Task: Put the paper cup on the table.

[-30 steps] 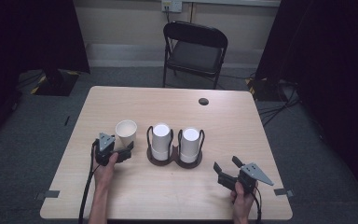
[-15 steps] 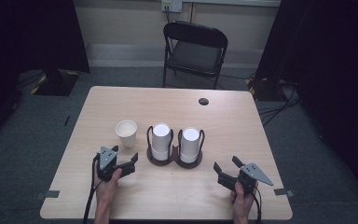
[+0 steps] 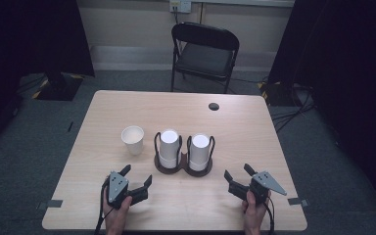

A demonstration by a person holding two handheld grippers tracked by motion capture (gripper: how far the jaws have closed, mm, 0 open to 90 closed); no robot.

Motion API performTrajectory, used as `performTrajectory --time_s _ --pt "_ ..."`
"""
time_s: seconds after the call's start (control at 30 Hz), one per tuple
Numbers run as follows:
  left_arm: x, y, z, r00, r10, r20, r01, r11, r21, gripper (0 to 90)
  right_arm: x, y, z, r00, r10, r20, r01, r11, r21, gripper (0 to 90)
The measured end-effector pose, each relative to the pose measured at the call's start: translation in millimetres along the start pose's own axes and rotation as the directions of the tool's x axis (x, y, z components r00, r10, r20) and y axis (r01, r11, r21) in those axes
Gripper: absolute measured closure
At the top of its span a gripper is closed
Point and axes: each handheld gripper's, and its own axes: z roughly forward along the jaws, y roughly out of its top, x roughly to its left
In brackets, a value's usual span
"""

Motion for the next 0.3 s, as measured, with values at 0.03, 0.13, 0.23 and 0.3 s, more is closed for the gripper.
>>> performTrajectory --time_s 0.03,0.13,0.23,0.3 --pt "-2.1 -1.7 -0.1 0.9999 0.011 -0.005 -0.011 0.9999 -0.004 15.1 0.3 0.0 0.0 1.0 -0.003 0.001 0.003 1.0 -0.001 14.3" --pt "-2.5 -2.1 1.8 0.9998 0.006 -0.022 -0.006 1.0 0.0 15.2 0.9 0.2 0.8 1.0 -0.005 0.0 0.005 1.0 0.006 14.3" --pt "-3.1 -2.0 3.1 0.9992 -0.007 -0.039 0.007 1.0 -0.003 15.3 1.6 0.9 2.6 0.9998 -0.006 0.021 0.006 1.0 0.025 13.9" --pt "-3.2 -2.1 2.8 0.999 -0.004 -0.045 0.003 1.0 -0.007 15.4 1.5 1.5 4.6 0.9995 -0.008 0.03 0.006 0.999 0.044 13.9"
